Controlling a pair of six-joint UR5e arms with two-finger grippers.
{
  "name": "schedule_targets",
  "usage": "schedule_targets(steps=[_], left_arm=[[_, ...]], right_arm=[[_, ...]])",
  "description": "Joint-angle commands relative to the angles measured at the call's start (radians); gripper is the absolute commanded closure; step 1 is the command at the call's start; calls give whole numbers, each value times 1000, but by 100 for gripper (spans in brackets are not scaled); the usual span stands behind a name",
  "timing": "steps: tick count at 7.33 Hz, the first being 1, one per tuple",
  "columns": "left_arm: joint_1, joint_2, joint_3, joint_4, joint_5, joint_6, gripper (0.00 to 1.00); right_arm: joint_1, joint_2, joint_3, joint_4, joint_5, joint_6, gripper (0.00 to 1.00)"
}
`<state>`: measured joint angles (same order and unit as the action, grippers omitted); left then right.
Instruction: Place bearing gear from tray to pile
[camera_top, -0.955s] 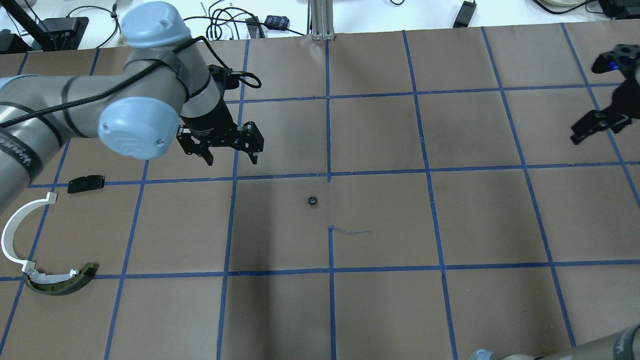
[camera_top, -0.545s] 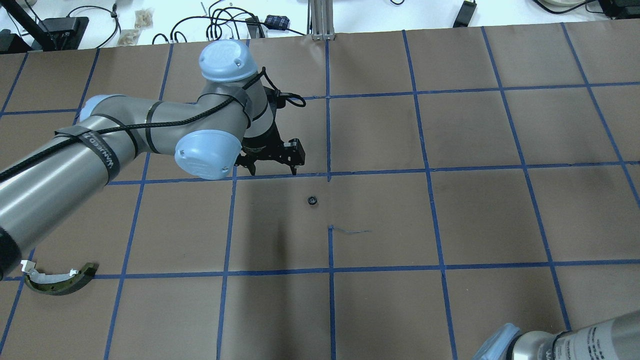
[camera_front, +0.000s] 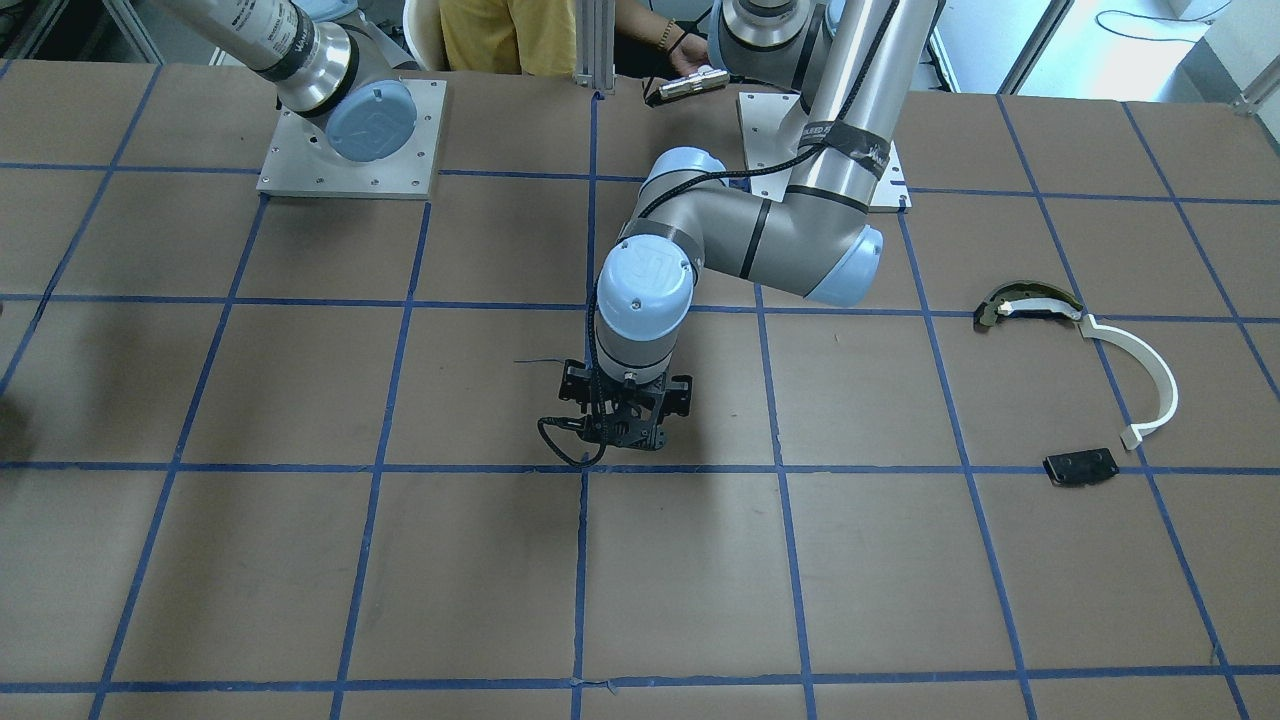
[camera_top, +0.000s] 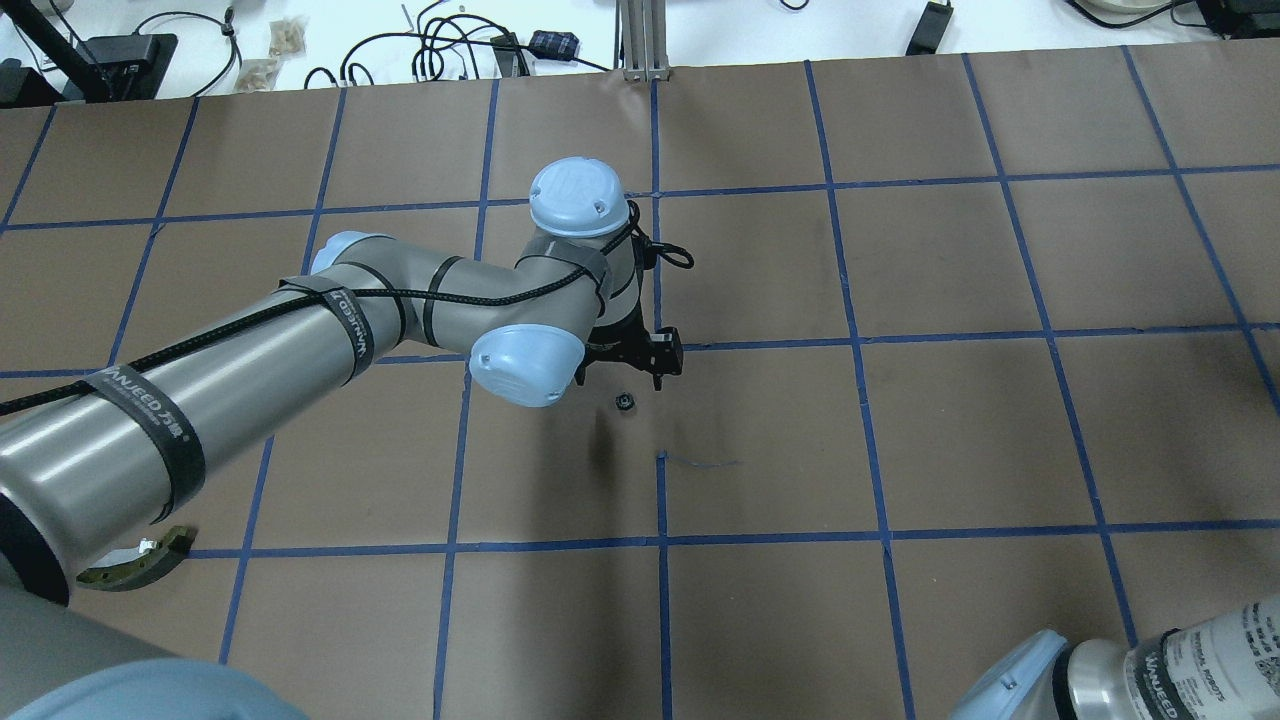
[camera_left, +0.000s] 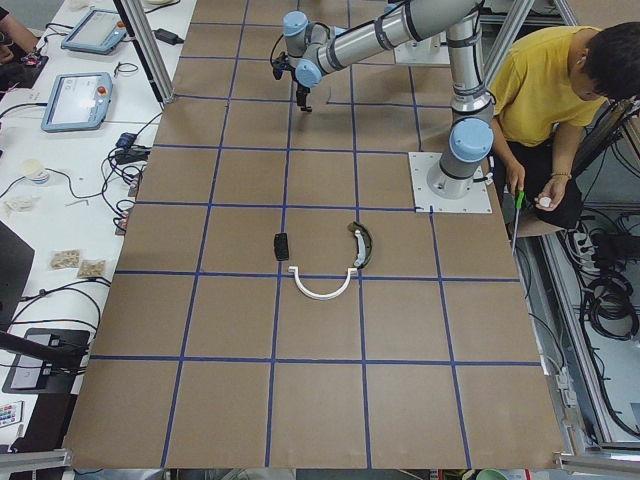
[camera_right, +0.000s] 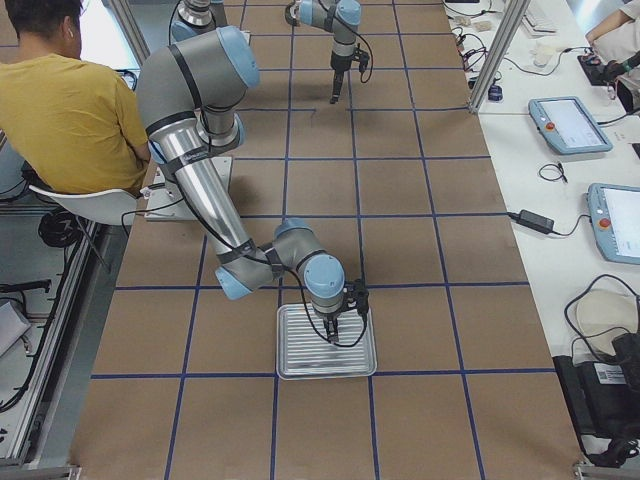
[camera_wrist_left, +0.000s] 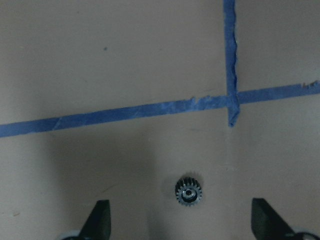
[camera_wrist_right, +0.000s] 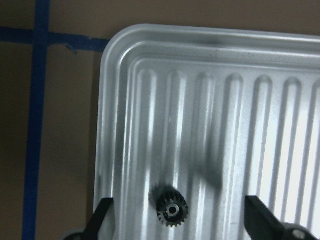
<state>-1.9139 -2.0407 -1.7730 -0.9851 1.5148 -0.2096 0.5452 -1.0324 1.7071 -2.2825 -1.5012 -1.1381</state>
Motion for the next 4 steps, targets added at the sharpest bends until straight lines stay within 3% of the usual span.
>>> schedule_targets(steps=[1,3,4], left_arm=[[-4,-21,0,5,1,12,0],[-4,-19,0,3,2,15,25],[-4,-19,0,-3,4,15,36]], right_arm=[[-4,14,6,-2,-4,3,17],[-4,14,6,6,-10,0,22],[-4,14,0,5,-8,0,31]])
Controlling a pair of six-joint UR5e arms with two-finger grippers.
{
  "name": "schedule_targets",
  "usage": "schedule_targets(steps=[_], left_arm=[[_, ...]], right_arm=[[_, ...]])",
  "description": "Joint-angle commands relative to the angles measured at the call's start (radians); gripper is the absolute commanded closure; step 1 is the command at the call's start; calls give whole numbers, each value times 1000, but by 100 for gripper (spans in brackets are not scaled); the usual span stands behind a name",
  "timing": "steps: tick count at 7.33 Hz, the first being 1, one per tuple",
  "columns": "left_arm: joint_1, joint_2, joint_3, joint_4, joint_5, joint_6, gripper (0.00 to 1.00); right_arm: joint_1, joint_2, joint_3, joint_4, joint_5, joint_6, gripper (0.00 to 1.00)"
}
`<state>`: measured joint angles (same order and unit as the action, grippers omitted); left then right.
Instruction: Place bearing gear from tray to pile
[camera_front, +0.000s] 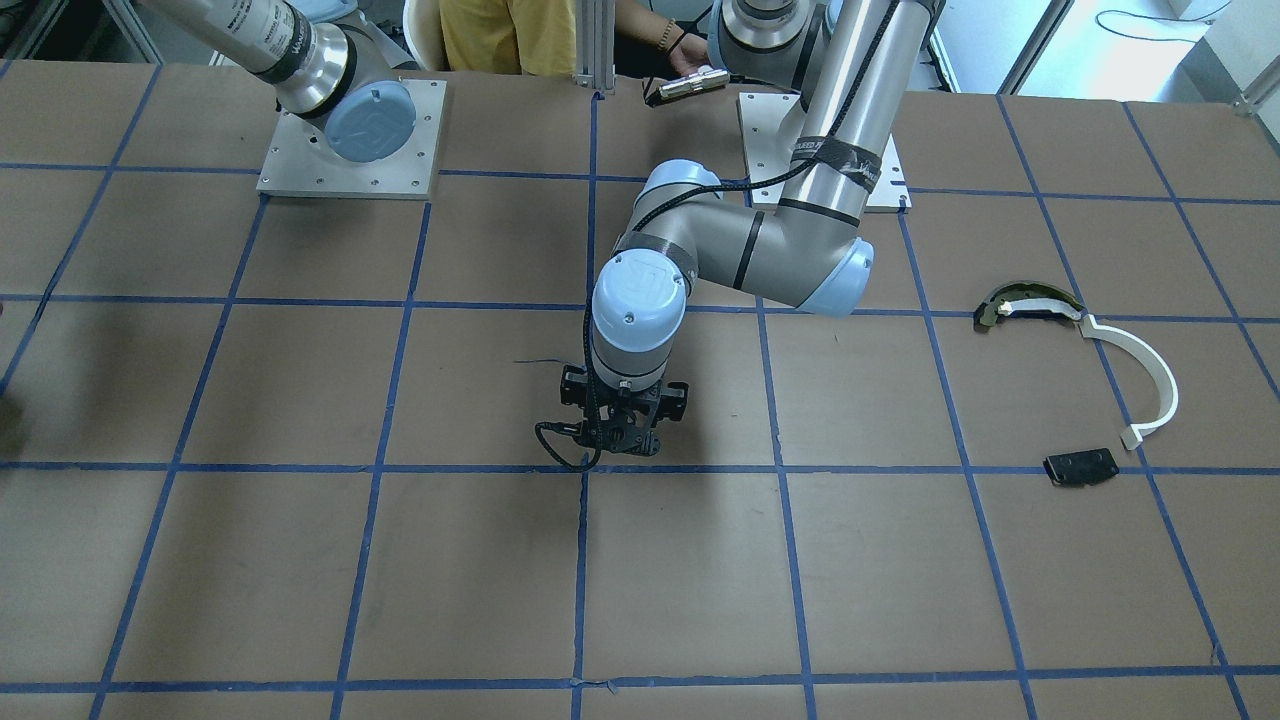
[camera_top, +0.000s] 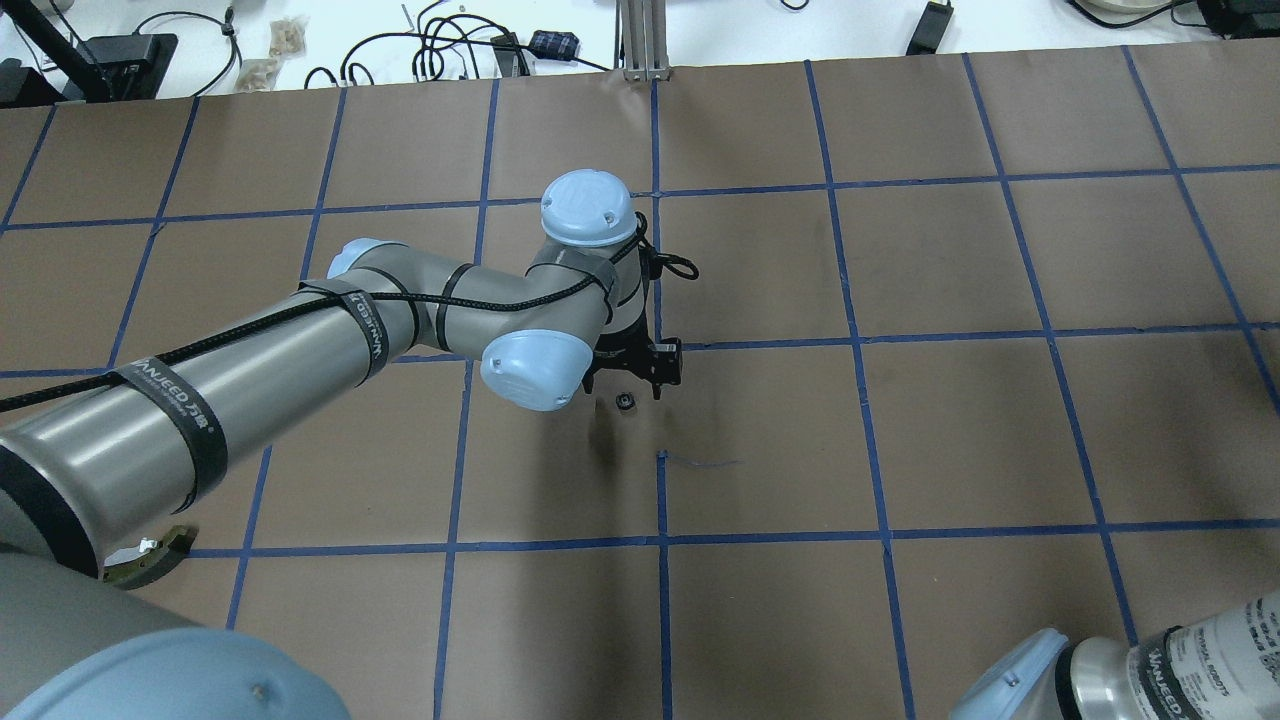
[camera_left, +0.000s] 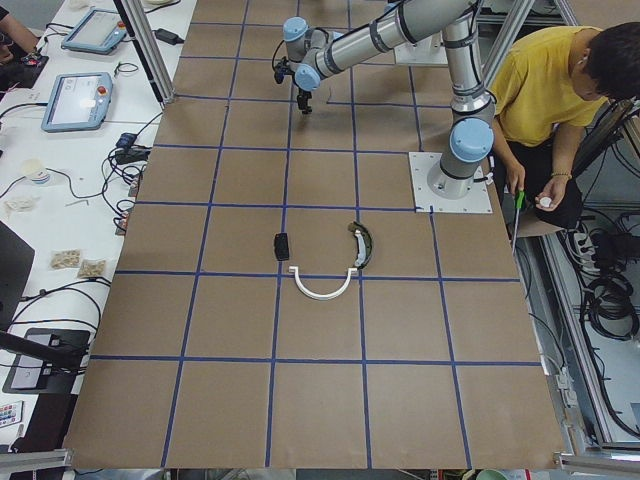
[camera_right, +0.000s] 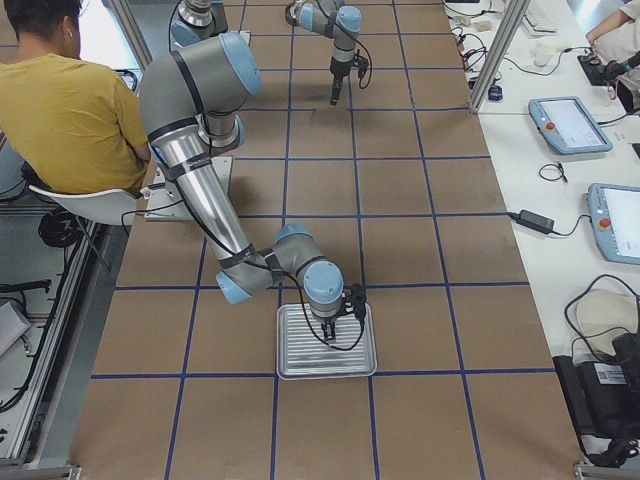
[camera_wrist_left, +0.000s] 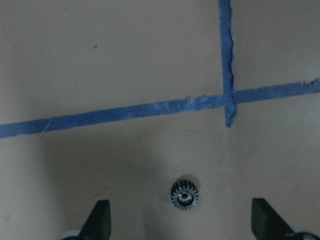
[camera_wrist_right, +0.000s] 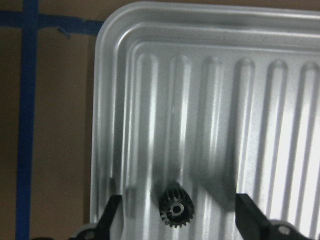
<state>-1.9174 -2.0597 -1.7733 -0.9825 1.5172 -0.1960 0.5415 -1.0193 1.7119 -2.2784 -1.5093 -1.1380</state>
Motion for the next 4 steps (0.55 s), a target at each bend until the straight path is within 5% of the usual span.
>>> schedule_targets(steps=[1,4], left_arm=[[0,0,0,-8,1,0,36],[0,-10,-2,-25,1,0,36]], right_arm=[[1,1,-6,-1,1,-2,37],[0,2,2,-6,1,-2,77]])
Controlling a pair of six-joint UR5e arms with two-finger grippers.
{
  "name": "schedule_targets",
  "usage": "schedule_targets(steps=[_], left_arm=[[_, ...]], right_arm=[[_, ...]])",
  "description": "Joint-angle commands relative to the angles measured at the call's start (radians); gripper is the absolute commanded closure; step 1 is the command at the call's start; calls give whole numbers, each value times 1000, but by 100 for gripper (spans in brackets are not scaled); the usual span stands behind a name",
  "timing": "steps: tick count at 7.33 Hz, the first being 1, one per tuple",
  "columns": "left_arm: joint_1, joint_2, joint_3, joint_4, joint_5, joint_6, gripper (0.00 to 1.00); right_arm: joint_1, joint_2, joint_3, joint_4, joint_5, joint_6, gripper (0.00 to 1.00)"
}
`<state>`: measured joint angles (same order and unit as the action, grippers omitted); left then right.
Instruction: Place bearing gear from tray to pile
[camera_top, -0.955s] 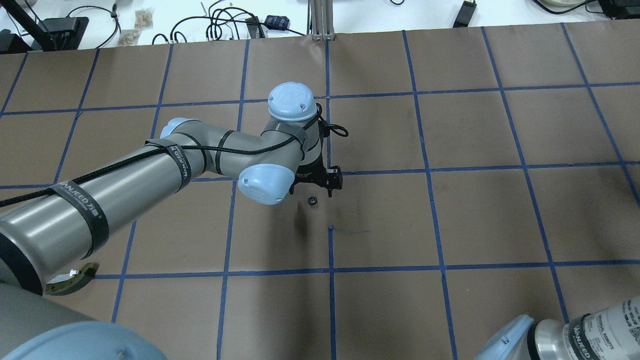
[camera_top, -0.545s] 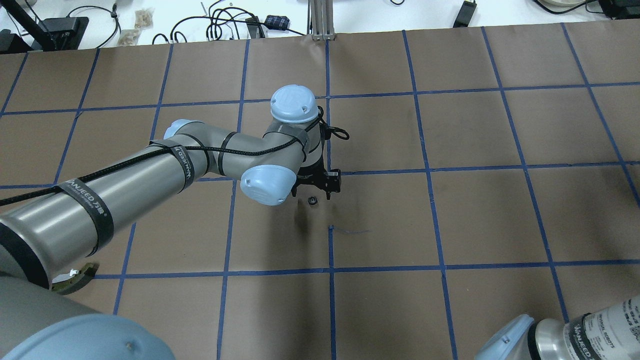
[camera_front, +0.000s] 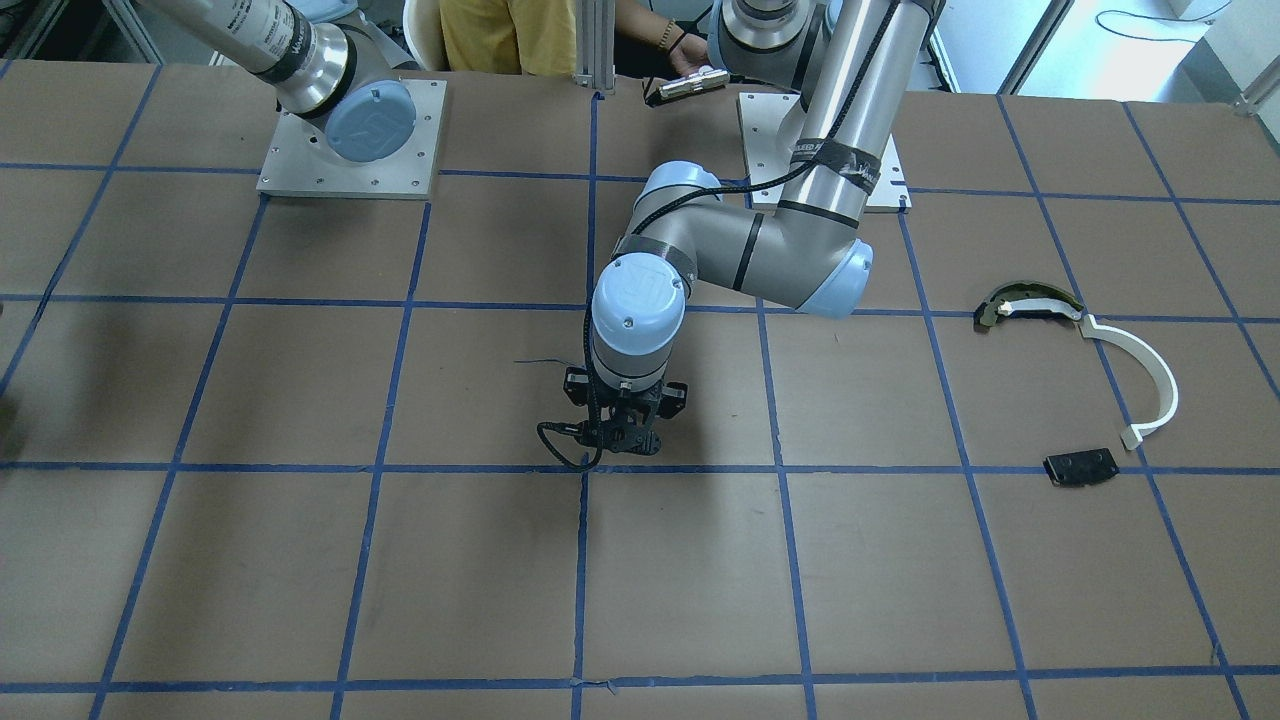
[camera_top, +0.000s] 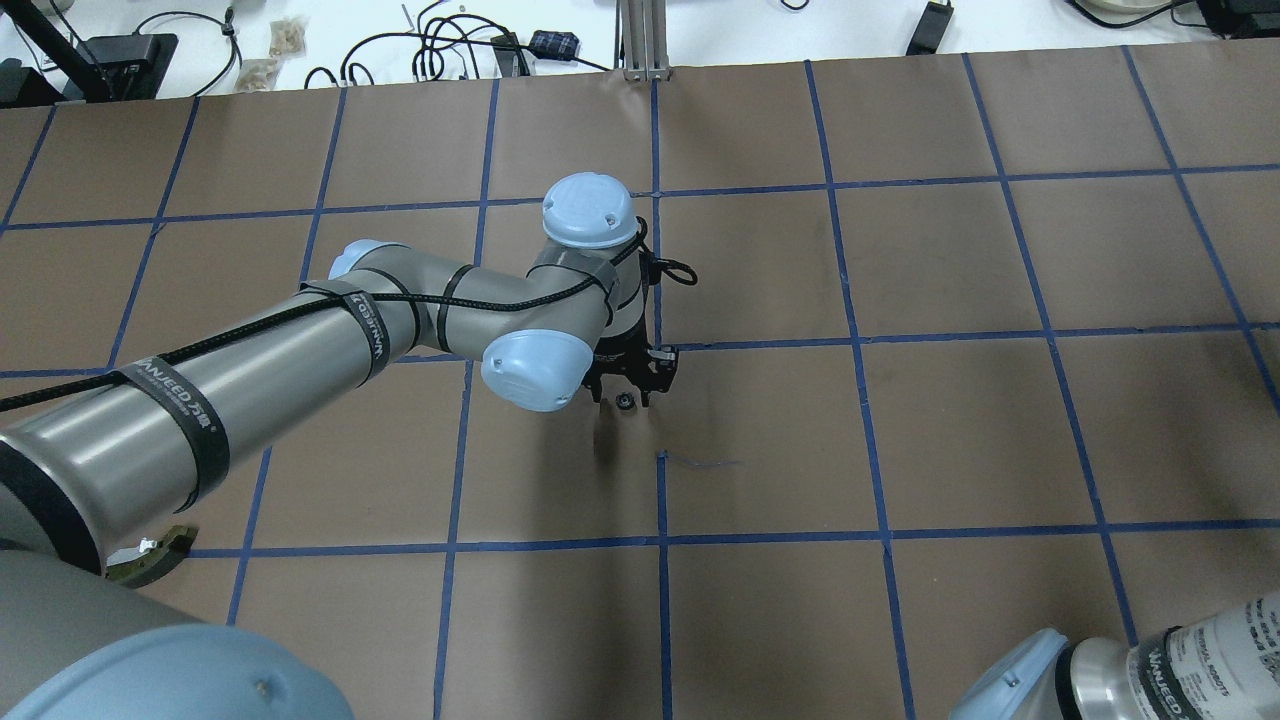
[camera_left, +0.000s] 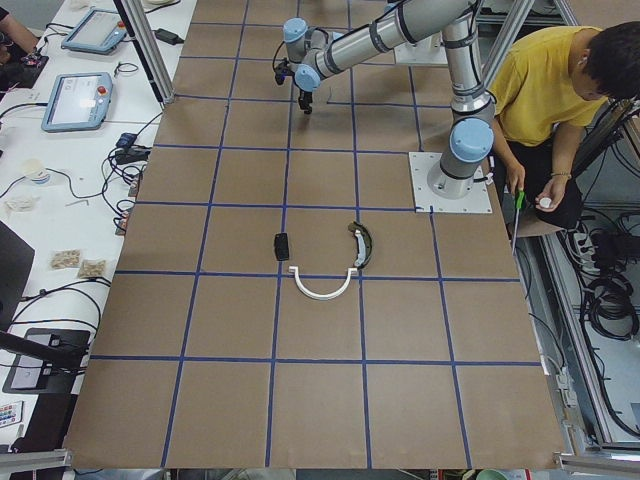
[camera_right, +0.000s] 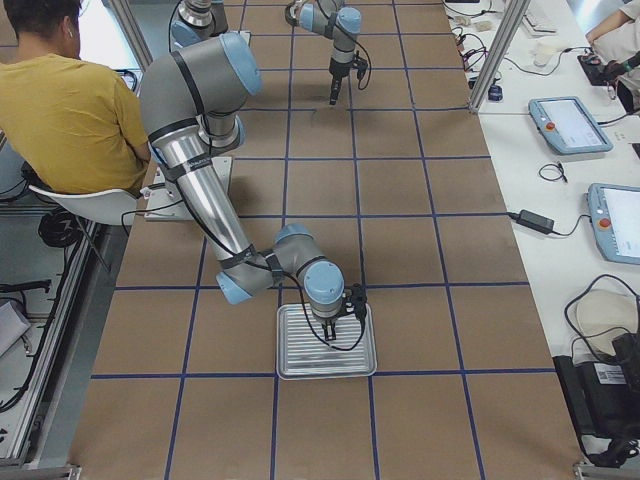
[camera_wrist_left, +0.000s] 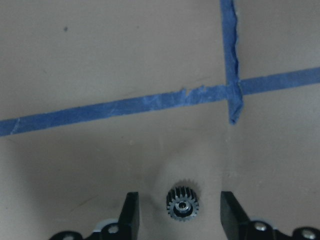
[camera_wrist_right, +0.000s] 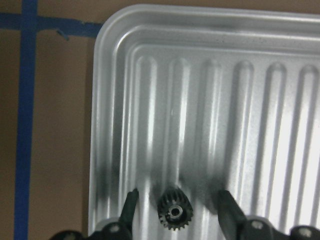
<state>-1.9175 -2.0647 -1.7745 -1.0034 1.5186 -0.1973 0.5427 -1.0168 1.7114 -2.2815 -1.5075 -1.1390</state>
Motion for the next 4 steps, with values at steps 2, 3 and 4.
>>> schedule_targets(steps=[2,3,4], left_arm=[[0,-9,1,-3,-3,-14,100],[0,-9,1,0,-6,-16,100],[0,-11,3,5,2,-14,100]], right_arm=[[2,-8,-1,-3,-2,-31,100],[8,-14,-4,0,-3,-28,100],[31,-70,0,13,-2,-16,100]])
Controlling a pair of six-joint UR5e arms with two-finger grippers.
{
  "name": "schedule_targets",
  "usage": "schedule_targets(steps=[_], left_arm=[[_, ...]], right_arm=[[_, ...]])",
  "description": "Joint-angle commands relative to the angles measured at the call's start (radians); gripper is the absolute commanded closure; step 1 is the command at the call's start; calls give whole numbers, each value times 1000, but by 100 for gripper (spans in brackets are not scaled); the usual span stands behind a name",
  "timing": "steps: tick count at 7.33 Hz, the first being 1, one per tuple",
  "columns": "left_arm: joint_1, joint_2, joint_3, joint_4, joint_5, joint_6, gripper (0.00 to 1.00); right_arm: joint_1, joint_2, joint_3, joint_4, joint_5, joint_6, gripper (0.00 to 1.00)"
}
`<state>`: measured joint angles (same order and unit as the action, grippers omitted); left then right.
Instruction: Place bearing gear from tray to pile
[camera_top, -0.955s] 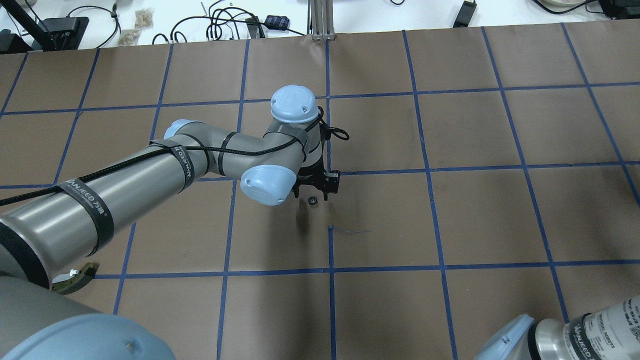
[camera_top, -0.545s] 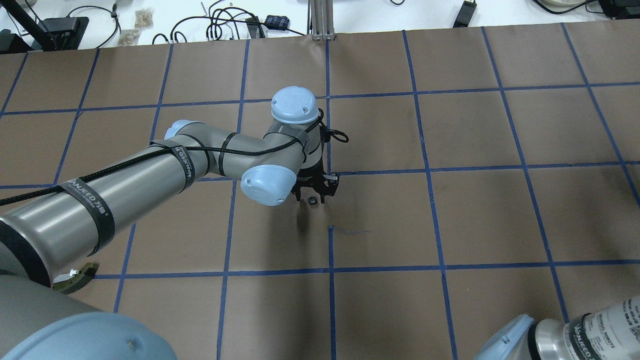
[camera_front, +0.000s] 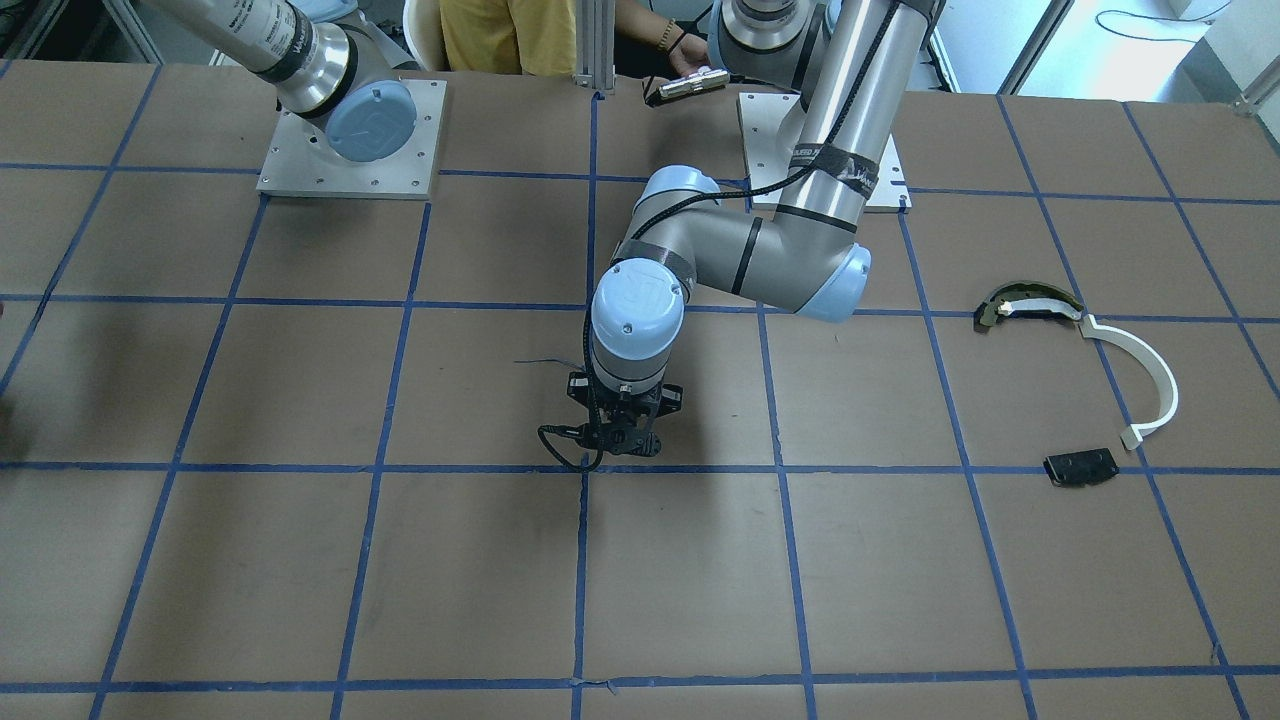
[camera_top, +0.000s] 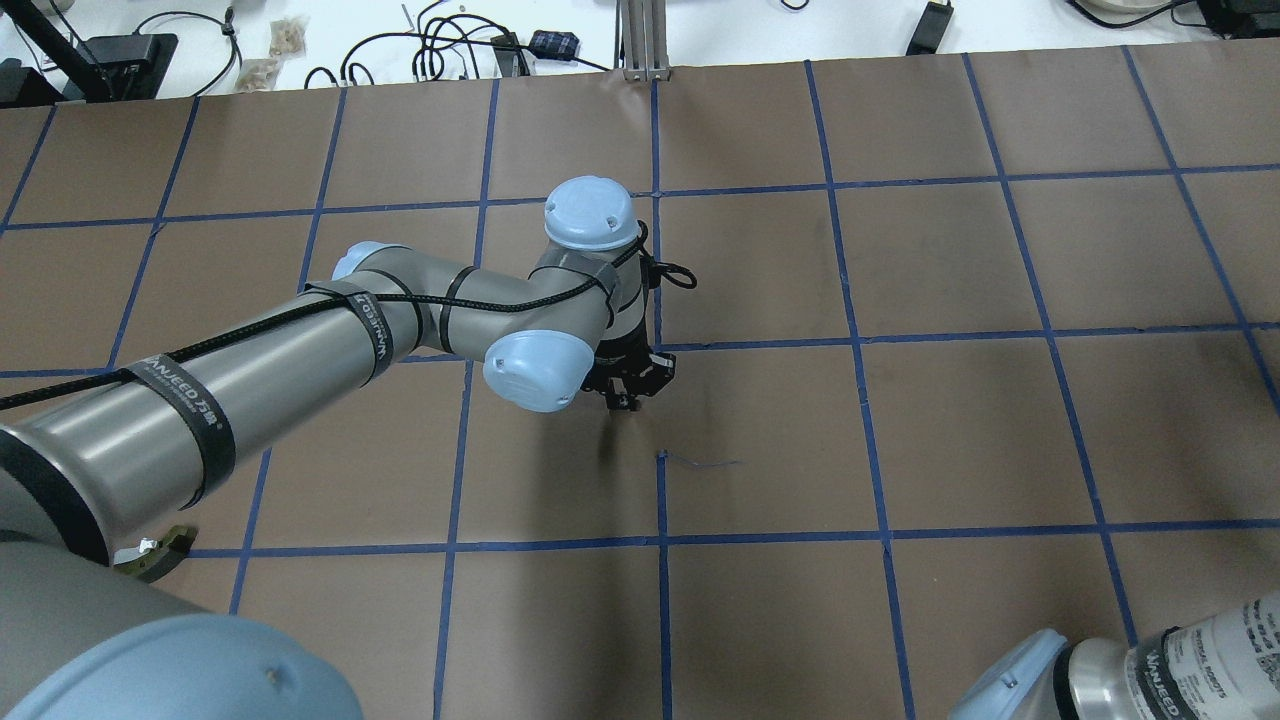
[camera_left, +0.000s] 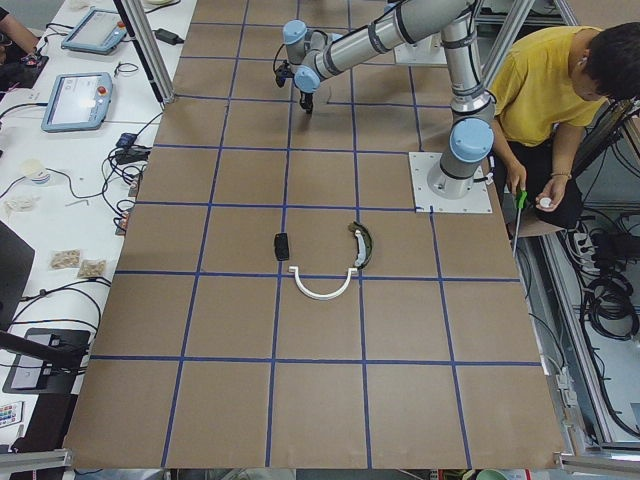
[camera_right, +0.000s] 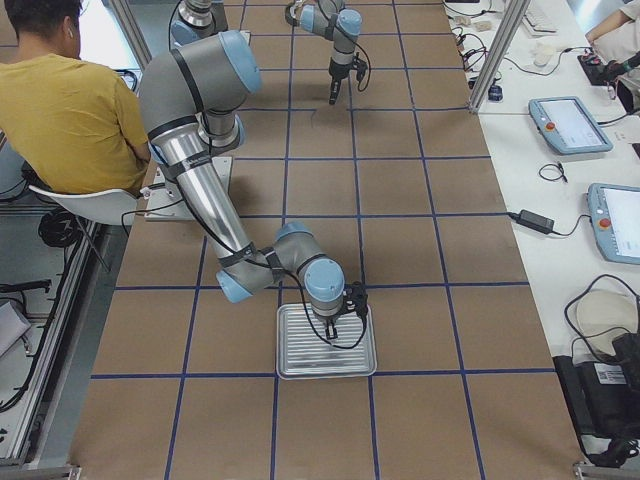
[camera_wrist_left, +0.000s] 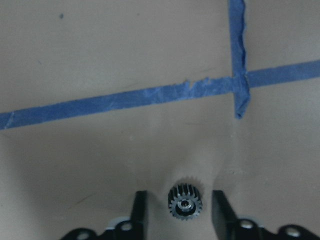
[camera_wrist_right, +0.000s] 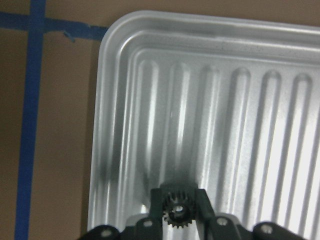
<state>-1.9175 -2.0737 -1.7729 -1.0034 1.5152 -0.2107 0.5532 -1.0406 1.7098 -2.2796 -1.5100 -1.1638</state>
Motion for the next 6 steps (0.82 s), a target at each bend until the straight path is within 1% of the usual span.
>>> schedule_targets(steps=[1,2,3,4,5,6], left_arm=[[6,6,16,2,9,13,100],[26,32,33,-9,43,17,100],[91,53,70,-62,86,20,100],[183,73,128,-142,82,51,100],[293,93,192,-247,92,198,100],[439,102,210,-295,152,356,100]], right_arm=[[78,-114,16,25,13,18,100],[150,-187,49,29,19,29,100],[263,-258,106,31,5,144,100],[381,-329,181,25,5,270,100],[519,-379,242,22,16,455,100],[694,-406,284,12,-1,668,100]])
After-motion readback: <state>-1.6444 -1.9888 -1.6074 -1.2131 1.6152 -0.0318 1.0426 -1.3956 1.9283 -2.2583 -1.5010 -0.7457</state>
